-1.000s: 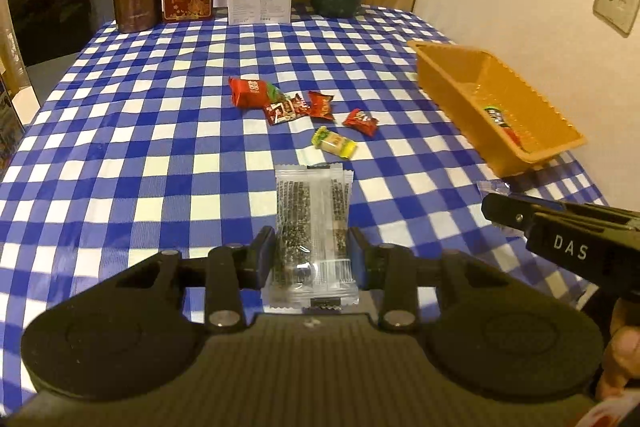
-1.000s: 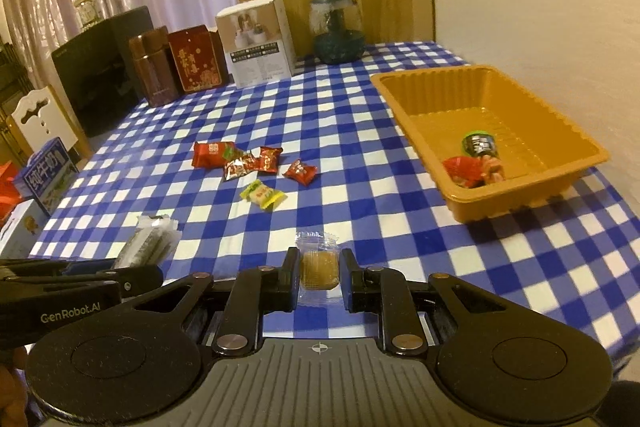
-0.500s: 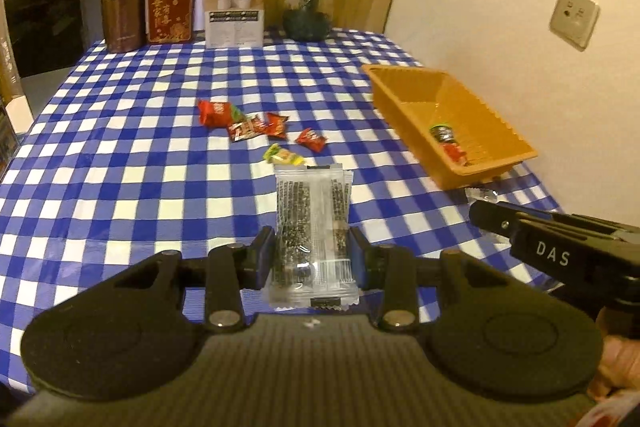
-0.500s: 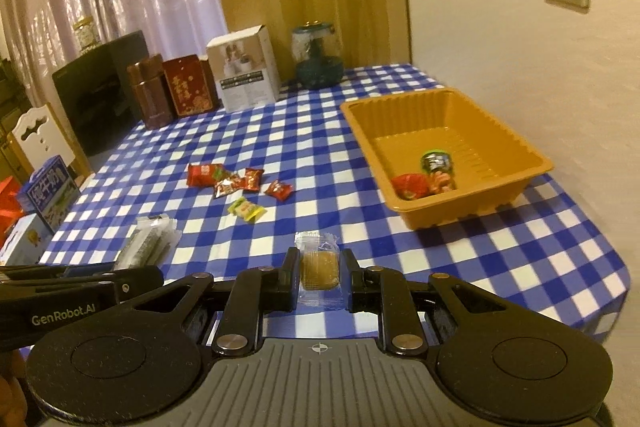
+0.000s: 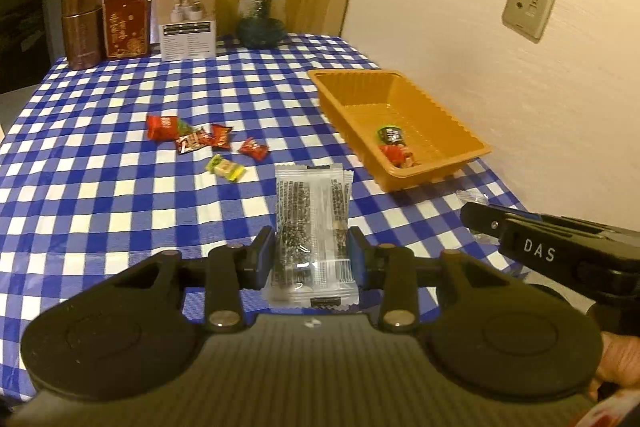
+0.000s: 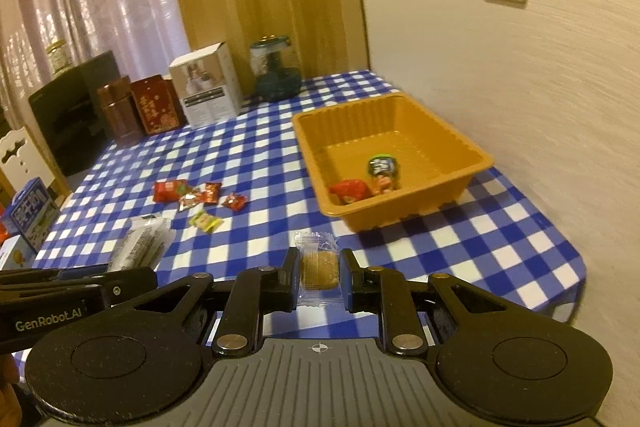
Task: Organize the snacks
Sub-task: 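Carry the cake packet and seaweed packet over the orange tray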
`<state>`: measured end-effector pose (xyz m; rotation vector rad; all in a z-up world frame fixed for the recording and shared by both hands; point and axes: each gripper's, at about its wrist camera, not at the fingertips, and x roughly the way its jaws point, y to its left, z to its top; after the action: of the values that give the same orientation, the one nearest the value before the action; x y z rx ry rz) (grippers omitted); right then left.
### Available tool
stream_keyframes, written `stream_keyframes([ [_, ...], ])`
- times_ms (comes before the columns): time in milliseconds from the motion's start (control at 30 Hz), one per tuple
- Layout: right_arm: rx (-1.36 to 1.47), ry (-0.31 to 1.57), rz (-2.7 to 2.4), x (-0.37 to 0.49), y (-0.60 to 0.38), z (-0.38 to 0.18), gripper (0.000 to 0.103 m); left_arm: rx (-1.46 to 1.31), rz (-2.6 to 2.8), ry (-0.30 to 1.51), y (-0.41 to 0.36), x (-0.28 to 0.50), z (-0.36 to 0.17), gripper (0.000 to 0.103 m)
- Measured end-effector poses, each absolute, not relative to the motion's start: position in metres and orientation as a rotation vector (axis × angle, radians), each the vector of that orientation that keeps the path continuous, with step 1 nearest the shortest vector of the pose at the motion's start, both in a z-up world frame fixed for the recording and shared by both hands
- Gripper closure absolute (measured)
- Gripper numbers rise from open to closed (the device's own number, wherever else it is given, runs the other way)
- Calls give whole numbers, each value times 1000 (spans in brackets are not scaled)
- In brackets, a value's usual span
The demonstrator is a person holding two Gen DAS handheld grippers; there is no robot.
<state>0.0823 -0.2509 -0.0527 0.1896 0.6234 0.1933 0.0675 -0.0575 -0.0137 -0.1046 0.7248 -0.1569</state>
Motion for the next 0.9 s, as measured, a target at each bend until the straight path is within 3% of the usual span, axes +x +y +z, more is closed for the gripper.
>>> stream_keyframes([
  [900,218,604,100,119,-317,-46,82,-110,-287,706,-132,121,-3,68],
])
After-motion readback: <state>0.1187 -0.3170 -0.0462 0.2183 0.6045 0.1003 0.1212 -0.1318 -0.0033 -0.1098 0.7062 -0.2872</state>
